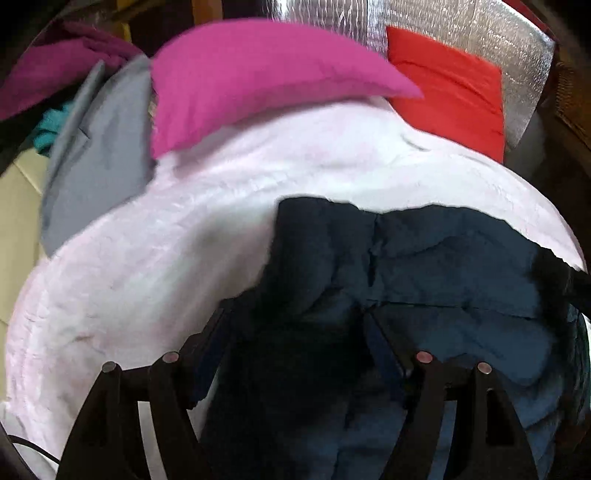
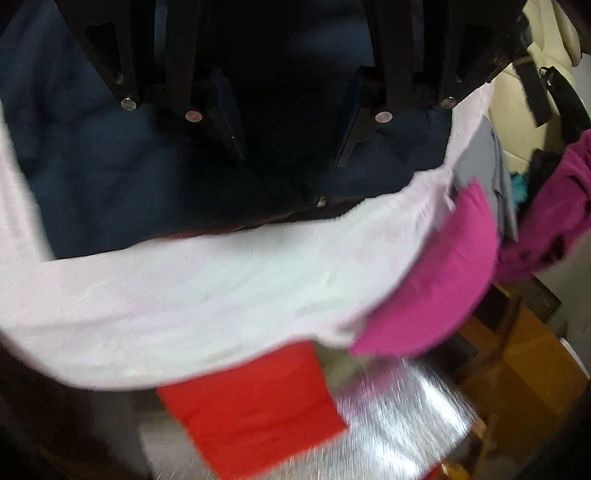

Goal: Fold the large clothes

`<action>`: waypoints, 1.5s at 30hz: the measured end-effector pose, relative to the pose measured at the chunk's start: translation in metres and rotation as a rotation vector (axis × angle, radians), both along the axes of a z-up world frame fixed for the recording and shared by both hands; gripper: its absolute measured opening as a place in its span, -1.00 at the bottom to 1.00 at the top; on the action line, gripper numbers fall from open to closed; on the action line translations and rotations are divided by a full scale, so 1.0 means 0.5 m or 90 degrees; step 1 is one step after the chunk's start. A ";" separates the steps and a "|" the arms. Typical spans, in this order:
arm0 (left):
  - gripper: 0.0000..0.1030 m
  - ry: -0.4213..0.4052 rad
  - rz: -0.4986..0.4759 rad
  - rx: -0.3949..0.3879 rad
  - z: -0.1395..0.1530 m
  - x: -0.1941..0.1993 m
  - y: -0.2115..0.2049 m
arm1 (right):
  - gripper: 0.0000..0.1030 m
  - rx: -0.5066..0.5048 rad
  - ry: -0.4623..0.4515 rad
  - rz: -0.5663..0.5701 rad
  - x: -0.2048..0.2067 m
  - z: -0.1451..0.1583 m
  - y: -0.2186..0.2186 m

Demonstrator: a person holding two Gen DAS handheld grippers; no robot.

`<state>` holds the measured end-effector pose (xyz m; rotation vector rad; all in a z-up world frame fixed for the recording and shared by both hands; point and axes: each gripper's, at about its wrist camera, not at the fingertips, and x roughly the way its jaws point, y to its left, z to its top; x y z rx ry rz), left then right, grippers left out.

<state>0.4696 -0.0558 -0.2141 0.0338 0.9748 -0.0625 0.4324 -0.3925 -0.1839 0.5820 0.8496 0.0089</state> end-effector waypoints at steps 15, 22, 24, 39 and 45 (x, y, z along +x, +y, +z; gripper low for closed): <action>0.67 -0.049 -0.081 0.100 -0.007 -0.256 -0.035 | 0.29 -0.129 0.064 -0.079 -0.411 -0.072 -0.077; 0.69 -0.178 -0.074 0.041 0.187 -0.434 0.016 | 0.41 -0.134 -0.064 -0.111 -0.561 0.109 -0.067; 0.75 -0.208 -0.079 0.018 0.242 -0.487 0.027 | 0.54 -0.146 -0.091 -0.112 -0.608 0.153 -0.044; 0.86 -0.363 -0.051 0.003 0.456 -0.796 0.060 | 0.96 -0.192 -0.216 -0.063 -0.876 0.371 0.161; 0.93 -0.403 -0.024 0.023 0.501 -0.866 0.079 | 0.99 -0.212 -0.237 -0.077 -0.938 0.399 0.201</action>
